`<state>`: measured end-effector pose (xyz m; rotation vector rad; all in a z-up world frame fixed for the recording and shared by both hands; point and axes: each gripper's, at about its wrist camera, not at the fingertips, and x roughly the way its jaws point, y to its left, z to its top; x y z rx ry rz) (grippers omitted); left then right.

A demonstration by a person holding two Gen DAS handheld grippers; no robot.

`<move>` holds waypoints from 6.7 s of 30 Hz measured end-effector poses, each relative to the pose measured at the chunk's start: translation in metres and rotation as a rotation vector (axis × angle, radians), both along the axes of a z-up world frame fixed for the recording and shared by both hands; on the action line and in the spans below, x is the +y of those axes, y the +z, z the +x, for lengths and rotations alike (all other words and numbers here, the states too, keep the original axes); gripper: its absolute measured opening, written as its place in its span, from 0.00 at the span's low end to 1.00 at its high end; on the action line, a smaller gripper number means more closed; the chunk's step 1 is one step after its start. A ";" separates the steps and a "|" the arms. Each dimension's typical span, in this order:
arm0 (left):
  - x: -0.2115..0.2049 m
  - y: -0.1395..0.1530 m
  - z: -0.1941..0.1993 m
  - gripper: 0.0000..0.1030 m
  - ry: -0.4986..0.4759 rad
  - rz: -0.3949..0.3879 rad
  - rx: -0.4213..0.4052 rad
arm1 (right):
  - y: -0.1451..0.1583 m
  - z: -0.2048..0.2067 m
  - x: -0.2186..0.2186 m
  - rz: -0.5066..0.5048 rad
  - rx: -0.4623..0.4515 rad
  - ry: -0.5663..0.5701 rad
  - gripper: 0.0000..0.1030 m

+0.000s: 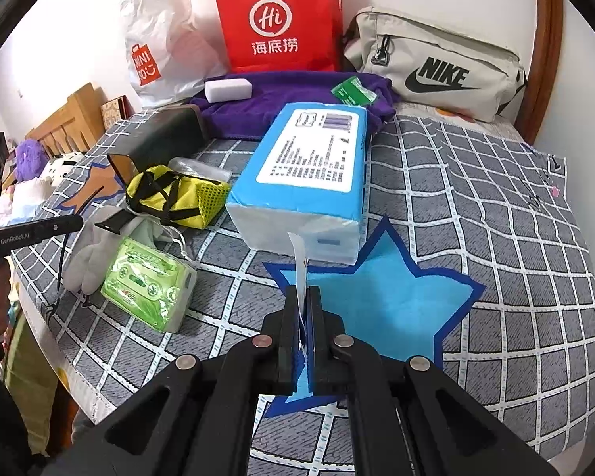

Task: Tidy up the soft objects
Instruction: 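Carry the watch strap toward the purple towel while the right tool carries the card, then lower and release the watch strap on the towel while the right tool releases the card, then reach the left tool to the white glove while the right tool reaches the green packet, then close the left tool on the white glove while the right tool grasps the cassette-print packet, then carry the glove toward the purple towel while the right tool carries the green packet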

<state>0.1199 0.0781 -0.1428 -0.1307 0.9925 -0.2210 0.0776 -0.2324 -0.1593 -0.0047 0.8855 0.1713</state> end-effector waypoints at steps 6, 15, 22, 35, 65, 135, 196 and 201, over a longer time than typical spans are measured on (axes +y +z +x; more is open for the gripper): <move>-0.004 0.018 0.007 0.19 0.007 0.004 -0.029 | 0.023 0.000 0.001 0.026 -0.035 0.029 0.03; -0.016 0.046 0.030 0.19 0.018 0.028 -0.062 | 0.065 0.023 -0.002 0.039 -0.104 0.041 0.03; -0.026 0.064 0.060 0.19 0.027 0.055 -0.075 | 0.086 0.062 -0.003 0.042 -0.130 0.039 0.03; -0.057 0.087 0.126 0.19 -0.019 0.079 -0.091 | 0.099 0.136 -0.002 0.049 -0.131 0.039 0.03; -0.100 0.059 0.265 0.19 -0.086 0.131 -0.015 | 0.068 0.297 0.002 0.033 -0.052 0.062 0.03; -0.045 0.067 0.115 0.42 -0.019 0.145 0.020 | 0.067 0.116 0.027 0.108 -0.009 0.093 0.62; -0.044 -0.001 -0.011 0.11 -0.116 0.088 -0.002 | -0.030 0.007 0.015 0.096 0.087 -0.063 0.71; -0.036 0.018 -0.017 0.11 -0.088 0.057 -0.034 | -0.022 -0.001 0.017 0.090 0.077 -0.050 0.71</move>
